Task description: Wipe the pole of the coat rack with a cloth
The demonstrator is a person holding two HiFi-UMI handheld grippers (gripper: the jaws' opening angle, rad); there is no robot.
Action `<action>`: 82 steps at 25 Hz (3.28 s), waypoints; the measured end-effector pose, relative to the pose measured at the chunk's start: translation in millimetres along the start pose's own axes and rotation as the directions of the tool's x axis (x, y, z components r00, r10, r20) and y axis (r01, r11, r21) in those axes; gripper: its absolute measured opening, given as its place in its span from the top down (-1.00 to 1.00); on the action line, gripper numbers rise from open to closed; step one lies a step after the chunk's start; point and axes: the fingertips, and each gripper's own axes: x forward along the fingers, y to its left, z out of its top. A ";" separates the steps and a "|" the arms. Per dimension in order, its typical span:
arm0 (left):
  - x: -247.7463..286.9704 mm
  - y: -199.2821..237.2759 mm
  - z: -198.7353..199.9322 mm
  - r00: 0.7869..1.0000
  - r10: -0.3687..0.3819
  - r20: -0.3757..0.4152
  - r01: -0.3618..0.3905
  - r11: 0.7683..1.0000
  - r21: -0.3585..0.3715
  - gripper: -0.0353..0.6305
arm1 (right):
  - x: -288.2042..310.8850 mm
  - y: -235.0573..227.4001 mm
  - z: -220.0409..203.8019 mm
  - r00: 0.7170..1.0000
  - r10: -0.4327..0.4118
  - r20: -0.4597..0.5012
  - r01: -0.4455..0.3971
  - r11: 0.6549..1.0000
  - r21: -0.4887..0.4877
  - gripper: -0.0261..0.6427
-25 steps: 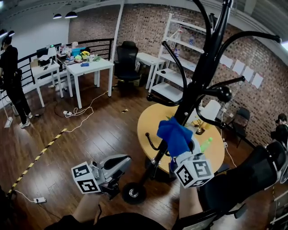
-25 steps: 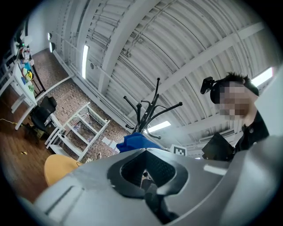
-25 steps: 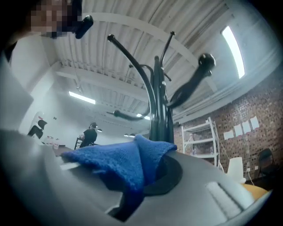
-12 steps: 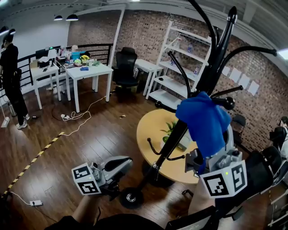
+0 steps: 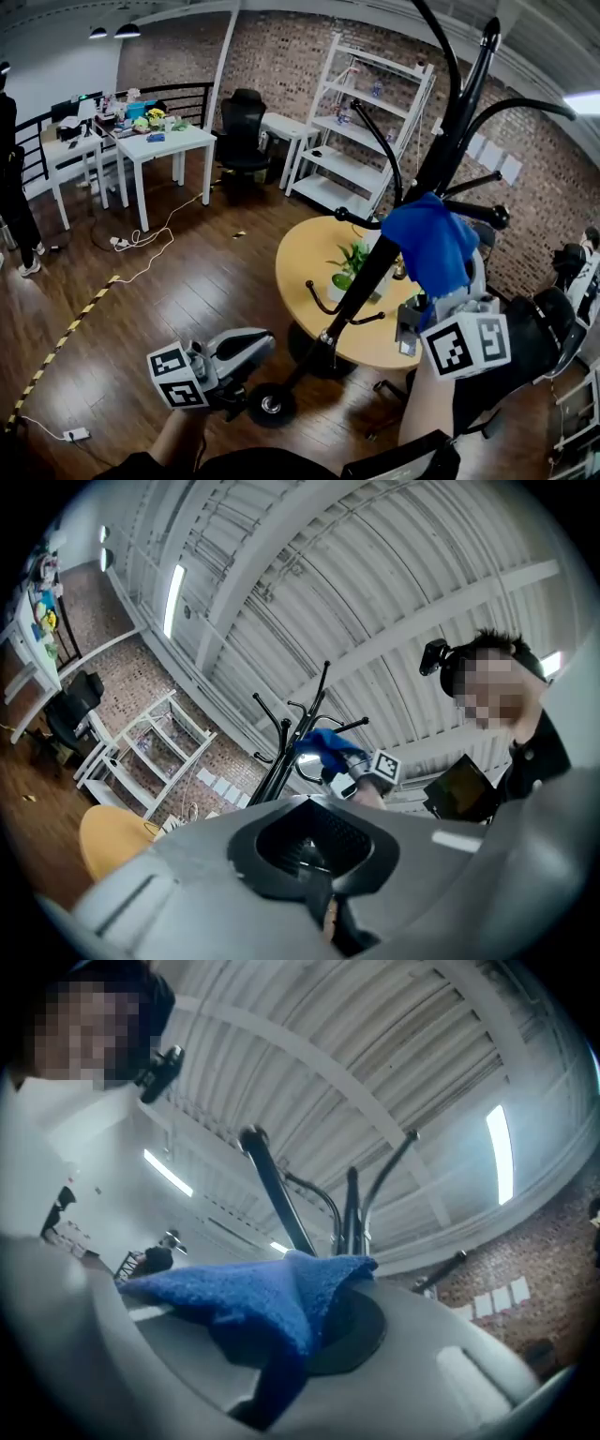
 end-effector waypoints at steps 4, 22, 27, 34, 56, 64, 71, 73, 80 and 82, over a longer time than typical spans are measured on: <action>-12.4 7.1 -7.7 1.000 0.002 -0.009 -0.003 0.999 -0.054 0.89 | -3.4 -25.8 -70.5 0.975 -0.126 -0.184 0.120 0.992 -0.044 0.85; 68.2 99.5 -34.9 0.977 -0.072 -0.198 0.056 0.995 -0.086 0.89 | -141.8 59.1 -367.4 0.684 0.221 -0.695 0.158 0.885 0.437 0.85; 79.9 136.5 -40.0 0.949 -0.192 -0.250 0.153 0.974 -0.168 0.89 | -133.8 62.1 -363.8 0.669 0.139 -0.730 0.257 0.879 0.402 0.85; 77.7 202.2 -41.4 0.842 -0.436 -0.318 0.309 0.872 -0.379 0.89 | -120.9 50.5 -328.9 0.601 -0.325 -0.731 0.555 0.828 0.088 0.85; 80.7 195.3 -37.4 0.479 -0.808 -0.344 0.501 0.573 -0.649 0.89 | -124.9 106.5 -294.8 0.269 -0.842 -0.467 0.952 0.307 -0.005 0.85; 87.1 237.3 -24.1 0.344 -0.885 -0.315 0.516 0.458 -0.724 0.89 | -128.1 99.9 -366.9 -0.038 -0.896 -0.442 0.987 0.035 -0.154 0.85; 86.9 230.5 -13.2 0.325 -0.900 -0.290 0.524 0.426 -0.738 0.89 | -141.5 57.3 -390.1 -0.054 -0.917 -0.396 0.977 0.033 -0.210 0.85; 87.3 225.8 -8.7 0.320 -0.902 -0.288 0.542 0.424 -0.726 0.89 | -140.9 59.2 -394.4 -0.021 -0.921 -0.390 0.979 0.061 -0.196 0.85; 94.4 217.3 -10.5 0.334 -0.899 -0.285 0.559 0.432 -0.707 0.89 | -134.6 57.2 -392.9 0.060 -0.916 -0.397 0.984 0.122 -0.132 0.85; 96.4 216.1 -12.0 0.338 -0.898 -0.283 0.560 0.434 -0.706 0.89 | -116.3 49.7 -363.9 0.127 -0.932 -0.338 0.980 0.171 -0.103 0.85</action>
